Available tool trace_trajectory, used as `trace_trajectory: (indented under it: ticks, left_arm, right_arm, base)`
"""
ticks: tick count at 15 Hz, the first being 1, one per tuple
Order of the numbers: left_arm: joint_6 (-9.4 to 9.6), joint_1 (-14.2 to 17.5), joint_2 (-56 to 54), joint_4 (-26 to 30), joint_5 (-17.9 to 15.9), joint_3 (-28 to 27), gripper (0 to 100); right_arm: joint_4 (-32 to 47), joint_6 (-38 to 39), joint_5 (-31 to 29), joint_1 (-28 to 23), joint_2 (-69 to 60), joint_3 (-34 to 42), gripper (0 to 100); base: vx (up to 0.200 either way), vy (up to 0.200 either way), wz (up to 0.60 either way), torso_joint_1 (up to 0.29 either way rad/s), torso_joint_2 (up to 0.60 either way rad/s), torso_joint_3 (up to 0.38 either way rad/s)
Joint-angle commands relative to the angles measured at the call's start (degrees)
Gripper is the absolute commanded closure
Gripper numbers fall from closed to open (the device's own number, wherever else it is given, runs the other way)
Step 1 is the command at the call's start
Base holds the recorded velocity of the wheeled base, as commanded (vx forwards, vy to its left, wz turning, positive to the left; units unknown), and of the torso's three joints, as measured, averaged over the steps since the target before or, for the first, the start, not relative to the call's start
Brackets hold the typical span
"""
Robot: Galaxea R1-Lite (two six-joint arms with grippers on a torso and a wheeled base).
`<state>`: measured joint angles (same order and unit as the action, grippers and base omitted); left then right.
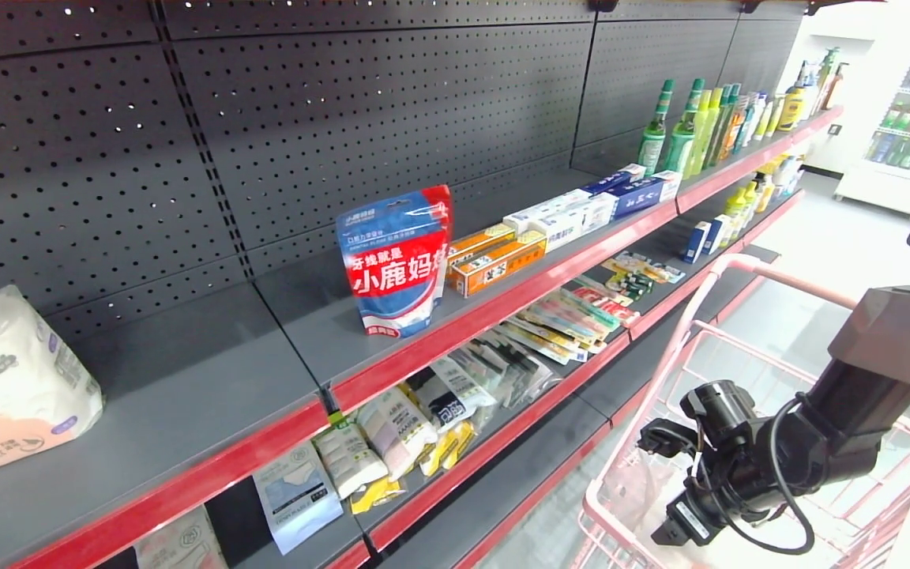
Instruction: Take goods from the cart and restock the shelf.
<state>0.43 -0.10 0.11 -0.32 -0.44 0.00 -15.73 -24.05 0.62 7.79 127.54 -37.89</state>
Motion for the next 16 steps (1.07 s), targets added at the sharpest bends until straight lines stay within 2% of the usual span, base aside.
trace_trajectory:
  ticks: [1,5,11,16]
  left_arm:
    - [0.01,0.01,-0.02,-0.03,0.0,0.0,0]
    - [-0.08,0.01,-0.02,-0.03,0.0,0.0,0]
    - [0.01,0.01,-0.02,-0.03,0.0,0.0,0]
    - [0.01,0.01,-0.02,-0.03,0.0,0.0,0]
  right_arm:
    - [-0.01,-0.03,-0.01,0.03,0.78,-0.26,0]
    - [-0.01,-0.03,-0.09,0.12,0.78,-0.17,0]
    - [-0.01,-0.03,-0.09,-0.32,0.34,-0.52,0]
    - [-0.01,-0.03,-0.27,0.03,0.26,-0.52,0]
  base:
    - [0.0,0.0,0.0,0.0,0.0,0.0]
    - [0.0,0.0,0.0,-0.01,0.02,0.018]
    - [0.0,0.0,0.0,-0.137,0.33,0.181]
    - [0.0,0.0,0.0,-0.015,0.03,0.019]
